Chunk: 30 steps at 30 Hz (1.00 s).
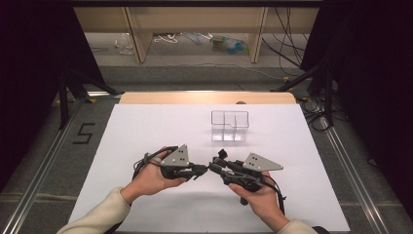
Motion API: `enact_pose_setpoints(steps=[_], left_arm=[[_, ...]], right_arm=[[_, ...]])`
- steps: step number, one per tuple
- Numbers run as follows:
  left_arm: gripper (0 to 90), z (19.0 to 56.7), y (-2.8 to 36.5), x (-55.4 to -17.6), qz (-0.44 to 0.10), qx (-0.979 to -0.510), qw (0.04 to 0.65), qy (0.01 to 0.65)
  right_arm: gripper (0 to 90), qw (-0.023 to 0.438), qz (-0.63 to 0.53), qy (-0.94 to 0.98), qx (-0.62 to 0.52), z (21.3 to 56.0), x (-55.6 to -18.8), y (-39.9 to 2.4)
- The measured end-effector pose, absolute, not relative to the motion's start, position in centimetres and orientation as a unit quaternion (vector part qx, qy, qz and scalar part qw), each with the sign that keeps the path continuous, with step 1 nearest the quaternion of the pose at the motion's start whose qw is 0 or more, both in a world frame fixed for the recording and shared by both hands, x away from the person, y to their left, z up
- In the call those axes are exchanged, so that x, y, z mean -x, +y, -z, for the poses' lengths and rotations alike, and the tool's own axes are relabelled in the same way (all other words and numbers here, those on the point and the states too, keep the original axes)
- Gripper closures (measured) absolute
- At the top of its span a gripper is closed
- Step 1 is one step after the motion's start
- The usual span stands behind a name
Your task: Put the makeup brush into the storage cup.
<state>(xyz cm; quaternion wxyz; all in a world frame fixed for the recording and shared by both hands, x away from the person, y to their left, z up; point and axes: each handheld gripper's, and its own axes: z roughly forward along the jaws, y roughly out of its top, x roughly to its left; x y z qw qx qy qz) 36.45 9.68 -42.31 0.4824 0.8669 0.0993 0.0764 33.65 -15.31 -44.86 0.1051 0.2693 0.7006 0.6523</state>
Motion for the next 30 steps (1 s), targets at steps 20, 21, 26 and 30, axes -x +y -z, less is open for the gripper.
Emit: enact_pose_setpoints(steps=[20, 21, 26, 30], left_arm=[[75.9, 42.3, 9.2, -36.2, -0.115, -0.861, 0.491, 0.073], [72.4, 42.4, 9.2, -36.1, -0.112, -0.859, 0.494, 0.081], [47.6, 42.7, 9.6, -36.1, -0.123, -0.855, 0.499, 0.077], [31.4, 42.9, 10.1, -35.6, -0.117, -0.849, 0.509, 0.085]], right_arm=[[85.4, 0.098, -0.655, 0.702, -0.261, 44.0, -33.6, -15.6], [85.4, 0.097, -0.651, 0.706, -0.261, 44.0, -33.6, -15.8], [85.4, 0.114, -0.644, 0.709, -0.263, 43.8, -33.8, -16.0], [85.4, 0.121, -0.628, 0.724, -0.258, 43.7, -33.9, -16.3]])
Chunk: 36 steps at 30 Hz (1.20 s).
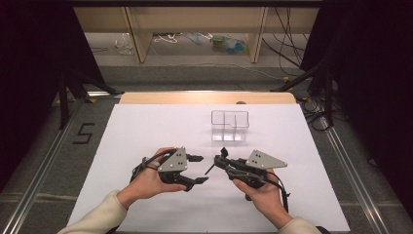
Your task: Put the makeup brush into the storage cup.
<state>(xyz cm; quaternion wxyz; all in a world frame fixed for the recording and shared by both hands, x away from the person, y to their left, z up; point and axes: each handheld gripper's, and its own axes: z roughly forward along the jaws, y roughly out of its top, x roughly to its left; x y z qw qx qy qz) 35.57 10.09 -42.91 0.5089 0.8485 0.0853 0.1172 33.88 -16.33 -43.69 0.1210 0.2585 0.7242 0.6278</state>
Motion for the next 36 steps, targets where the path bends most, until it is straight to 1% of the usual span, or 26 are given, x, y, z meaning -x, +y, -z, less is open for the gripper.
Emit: enact_pose_setpoints(steps=[2, 6, 9, 13, 15, 17, 21, 26, 32, 33, 34, 36], left_arm=[[26.1, 43.0, 10.4, -35.2, -0.116, -0.845, 0.514, 0.092], [21.2, 43.0, 11.2, -34.3, -0.122, -0.839, 0.521, 0.1], [20.3, 43.0, 12.0, -33.6, -0.126, -0.834, 0.528, 0.104], [19.8, 43.0, 12.8, -32.7, -0.132, -0.824, 0.538, 0.118], [19.3, 43.0, 13.2, -32.5, -0.137, -0.82, 0.543, 0.118], [19.1, 43.1, 13.6, -32.2, -0.14, -0.816, 0.546, 0.128], [18.6, 43.1, 14.4, -31.9, -0.148, -0.808, 0.553, 0.138], [18.2, 43.1, 15.4, -31.5, -0.158, -0.799, 0.56, 0.148], [17.5, 43.1, 16.3, -31.1, -0.168, -0.785, 0.573, 0.163], [17.3, 43.2, 16.4, -31.0, -0.164, -0.779, 0.579, 0.175], [17.0, 43.1, 16.6, -31.0, -0.166, -0.778, 0.581, 0.173], [16.9, 43.1, 16.9, -31.0, -0.166, -0.771, 0.587, 0.184]], right_arm=[[85.4, 0.127, -0.628, 0.723, -0.26, 43.7, -33.9, -16.3], [85.4, 0.136, -0.625, 0.724, -0.257, 43.6, -34.0, -16.5], [85.5, 0.147, -0.614, 0.732, -0.255, 43.4, -34.1, -16.8], [85.4, 0.143, -0.606, 0.739, -0.257, 43.4, -34.1, -17.0], [85.4, 0.16, -0.617, 0.725, -0.261, 43.5, -34.2, -16.8], [85.4, 0.151, -0.606, 0.737, -0.258, 43.3, -34.2, -17.1], [85.4, 0.151, -0.602, 0.74, -0.261, 43.3, -34.3, -17.3], [85.5, 0.16, -0.602, 0.735, -0.267, 43.2, -34.3, -17.5], [85.4, 0.16, -0.597, 0.738, -0.27, 43.1, -34.4, -17.8], [85.5, 0.156, -0.596, 0.74, -0.268, 43.1, -34.5, -17.8], [85.4, 0.155, -0.596, 0.741, -0.269, 43.1, -34.5, -17.8], [85.4, 0.162, -0.598, 0.738, -0.268, 43.1, -34.6, -17.8]])
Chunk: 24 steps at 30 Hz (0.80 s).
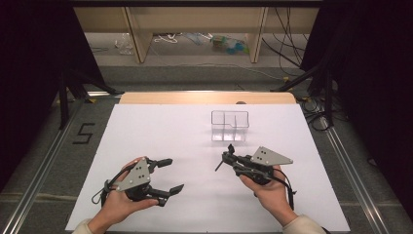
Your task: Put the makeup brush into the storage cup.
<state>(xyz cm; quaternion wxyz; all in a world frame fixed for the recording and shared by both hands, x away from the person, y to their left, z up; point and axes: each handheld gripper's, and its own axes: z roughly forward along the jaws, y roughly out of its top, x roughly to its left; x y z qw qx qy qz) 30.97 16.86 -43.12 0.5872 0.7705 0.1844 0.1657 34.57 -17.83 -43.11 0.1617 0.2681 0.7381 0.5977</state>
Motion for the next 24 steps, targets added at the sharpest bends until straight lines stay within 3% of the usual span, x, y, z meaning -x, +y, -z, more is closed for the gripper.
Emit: enact_pose_setpoints(steps=[24], left_arm=[[16.4, 43.4, 19.5, -30.1, -0.179, -0.734, 0.614, 0.229]], right_arm=[[85.4, 0.163, -0.599, 0.734, -0.277, 42.8, -34.9, -18.2]])
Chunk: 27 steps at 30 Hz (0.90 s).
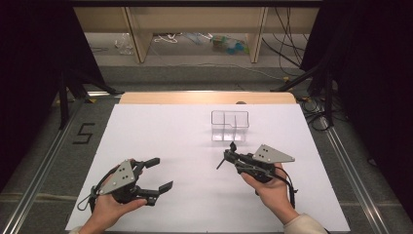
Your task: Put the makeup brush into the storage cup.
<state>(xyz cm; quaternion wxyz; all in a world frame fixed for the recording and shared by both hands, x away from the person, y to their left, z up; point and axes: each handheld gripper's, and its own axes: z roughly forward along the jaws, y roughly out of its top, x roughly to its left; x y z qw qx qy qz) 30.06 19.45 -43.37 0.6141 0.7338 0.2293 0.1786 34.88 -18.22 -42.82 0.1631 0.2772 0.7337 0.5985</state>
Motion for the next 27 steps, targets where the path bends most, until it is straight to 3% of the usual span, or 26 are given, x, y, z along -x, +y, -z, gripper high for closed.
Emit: enact_pose_setpoints(steps=[27], left_arm=[[16.5, 43.56, 20.45, -29.71, -0.189, -0.728, 0.614, 0.24]], right_arm=[[85.4, 0.174, -0.589, 0.737, -0.281, 42.1, -35.44, -18.53]])
